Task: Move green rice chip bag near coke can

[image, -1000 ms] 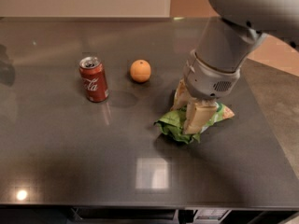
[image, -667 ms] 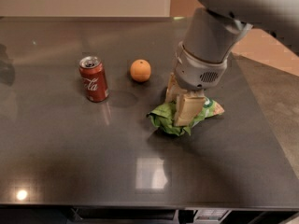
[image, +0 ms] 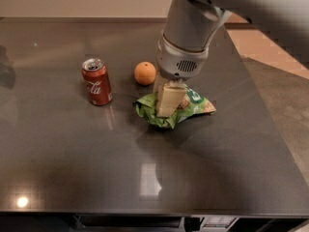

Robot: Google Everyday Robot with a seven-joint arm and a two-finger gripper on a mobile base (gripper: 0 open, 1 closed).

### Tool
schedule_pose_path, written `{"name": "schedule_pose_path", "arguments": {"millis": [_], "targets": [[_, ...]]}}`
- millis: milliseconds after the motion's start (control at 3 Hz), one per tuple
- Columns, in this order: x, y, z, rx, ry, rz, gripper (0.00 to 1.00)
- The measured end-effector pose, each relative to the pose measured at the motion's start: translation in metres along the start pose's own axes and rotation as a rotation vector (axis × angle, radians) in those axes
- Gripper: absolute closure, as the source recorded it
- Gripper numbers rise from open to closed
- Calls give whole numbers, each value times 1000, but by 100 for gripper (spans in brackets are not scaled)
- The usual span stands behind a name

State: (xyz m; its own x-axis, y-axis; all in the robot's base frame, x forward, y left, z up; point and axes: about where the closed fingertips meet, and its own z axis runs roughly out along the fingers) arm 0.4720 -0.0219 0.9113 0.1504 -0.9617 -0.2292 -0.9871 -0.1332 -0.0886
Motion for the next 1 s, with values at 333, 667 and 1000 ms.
{"name": "schedule_pose_path", "arguments": {"millis": [333,667,1000], "targets": [[-20,-3,0,15,3,91,100],[-39,0,-1,48,4,208,100],[-54,-6,-3,89,1,305,100]]}}
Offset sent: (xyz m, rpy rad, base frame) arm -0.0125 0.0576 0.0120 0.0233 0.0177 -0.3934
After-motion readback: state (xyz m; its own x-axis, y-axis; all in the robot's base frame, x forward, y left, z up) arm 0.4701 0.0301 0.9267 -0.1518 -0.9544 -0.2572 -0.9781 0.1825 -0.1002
